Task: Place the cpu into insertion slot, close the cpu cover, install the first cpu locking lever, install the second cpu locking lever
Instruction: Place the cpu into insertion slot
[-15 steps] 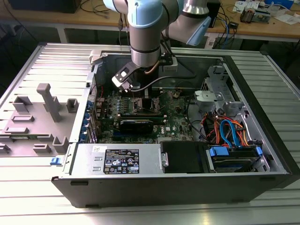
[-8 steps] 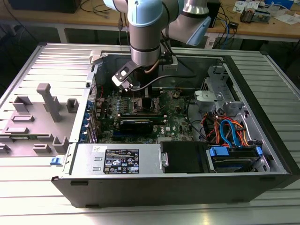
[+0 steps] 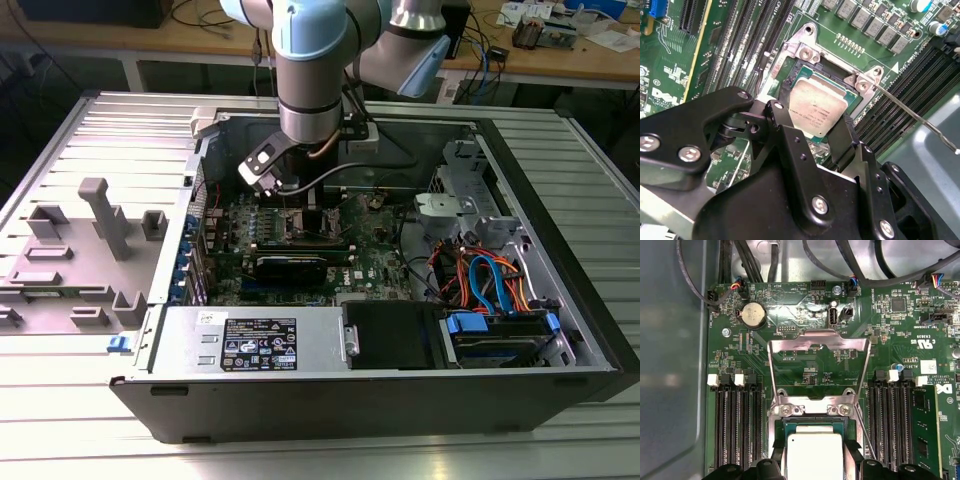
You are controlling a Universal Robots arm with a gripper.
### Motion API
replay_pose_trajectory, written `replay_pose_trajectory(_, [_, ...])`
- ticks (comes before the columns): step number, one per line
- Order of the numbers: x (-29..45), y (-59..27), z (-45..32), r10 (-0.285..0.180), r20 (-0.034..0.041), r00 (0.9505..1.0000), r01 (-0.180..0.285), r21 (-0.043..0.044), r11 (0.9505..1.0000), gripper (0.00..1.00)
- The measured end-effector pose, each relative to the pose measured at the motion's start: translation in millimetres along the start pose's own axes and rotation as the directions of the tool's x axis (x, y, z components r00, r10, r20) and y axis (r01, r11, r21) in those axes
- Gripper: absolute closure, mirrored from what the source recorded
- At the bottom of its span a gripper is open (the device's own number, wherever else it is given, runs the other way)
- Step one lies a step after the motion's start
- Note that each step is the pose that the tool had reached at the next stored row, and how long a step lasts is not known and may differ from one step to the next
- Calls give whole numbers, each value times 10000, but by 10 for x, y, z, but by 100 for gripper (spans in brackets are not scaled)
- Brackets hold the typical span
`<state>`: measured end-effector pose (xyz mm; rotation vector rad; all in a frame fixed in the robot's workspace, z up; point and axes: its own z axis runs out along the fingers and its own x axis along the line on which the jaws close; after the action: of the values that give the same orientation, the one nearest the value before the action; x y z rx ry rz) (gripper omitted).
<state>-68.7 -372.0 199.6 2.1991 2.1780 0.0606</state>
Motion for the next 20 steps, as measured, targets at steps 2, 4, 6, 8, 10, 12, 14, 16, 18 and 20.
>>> replay_pose_trajectory(2, [0,0,1,0,2,10000,0,1,10000,46])
replay_pose_trajectory(4, [0,1,3,0,-1,10000,0,-1,10000,46])
replay_pose_trajectory(6, [-2,1,3,1,-2,10000,-1,-2,10000,46])
replay_pose_trajectory(8, [-3,1,2,6,0,10000,-6,-1,10000,46])
replay_pose_trajectory(10, [-3,1,2,6,0,10000,-6,0,10000,46])
replay_pose_trajectory(12, [-3,1,2,7,0,10000,-7,0,10000,46])
replay_pose_trajectory(14, [-3,1,-1,7,0,10000,-7,0,10000,46])
replay_pose_trajectory(16, [-3,2,-16,8,-1,10000,-8,-1,10000,46])
replay_pose_trajectory(18, [-3,2,-16,8,-4,10000,-8,-2,10000,46])
replay_pose_trajectory(20, [-3,2,-17,7,-2,10000,-7,-1,10000,46])
